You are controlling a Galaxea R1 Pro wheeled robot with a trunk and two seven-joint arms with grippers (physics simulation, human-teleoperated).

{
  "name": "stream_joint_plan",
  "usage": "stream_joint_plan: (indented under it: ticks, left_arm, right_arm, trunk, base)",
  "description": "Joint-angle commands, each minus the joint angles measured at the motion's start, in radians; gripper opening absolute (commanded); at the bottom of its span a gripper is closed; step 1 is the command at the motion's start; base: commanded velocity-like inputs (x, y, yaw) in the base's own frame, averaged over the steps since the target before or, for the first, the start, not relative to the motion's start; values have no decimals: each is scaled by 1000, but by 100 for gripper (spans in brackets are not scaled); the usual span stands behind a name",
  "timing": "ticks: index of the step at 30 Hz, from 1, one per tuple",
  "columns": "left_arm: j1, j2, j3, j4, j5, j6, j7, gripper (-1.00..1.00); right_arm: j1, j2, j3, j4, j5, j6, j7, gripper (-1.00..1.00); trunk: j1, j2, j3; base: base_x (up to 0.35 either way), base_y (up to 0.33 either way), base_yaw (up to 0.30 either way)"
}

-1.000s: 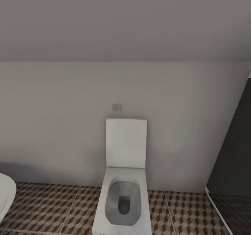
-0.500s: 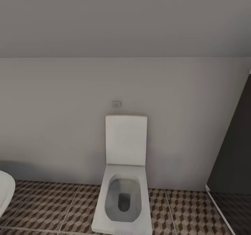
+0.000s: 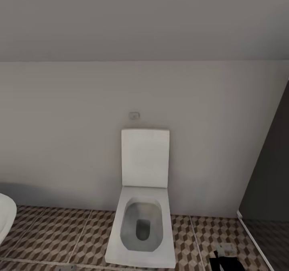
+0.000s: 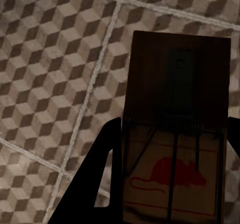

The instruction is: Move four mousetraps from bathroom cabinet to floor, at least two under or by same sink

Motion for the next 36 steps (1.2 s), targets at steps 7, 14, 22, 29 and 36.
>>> stream_joint_plan:
  ticks: [7,14,22,29,36]
  left_arm:
    - [-5,37,-9,-15,62,4,9,-100]
    - [-6,39,-10,-30,68,-5,9,-100]
    - [-6,38,-11,-32,69,-9,9,-100]
    - [-6,36,-11,-31,71,-10,9,-100]
    - [-6,37,-11,-30,72,-12,9,-100]
  right_arm:
    - [-45,10,-21,31,9,-88,-15,-100]
    - [-48,14,-20,35,11,-159,-16,-100]
    - [-48,14,-16,36,19,-158,-16,-100]
    - [-48,14,-15,38,18,-156,-16,-100]
    - [-48,14,-14,38,21,-157,-7,-100]
  trunk:
    - [27,-50,-23]
    - [54,-99,-45]
    - [84,-155,-70]
    - [111,-204,-92]
    - [138,-253,-114]
  base:
    - [0,0,0]
    - [0,0,0]
    - [0,0,0]
    - [0,0,0]
    - [0,0,0]
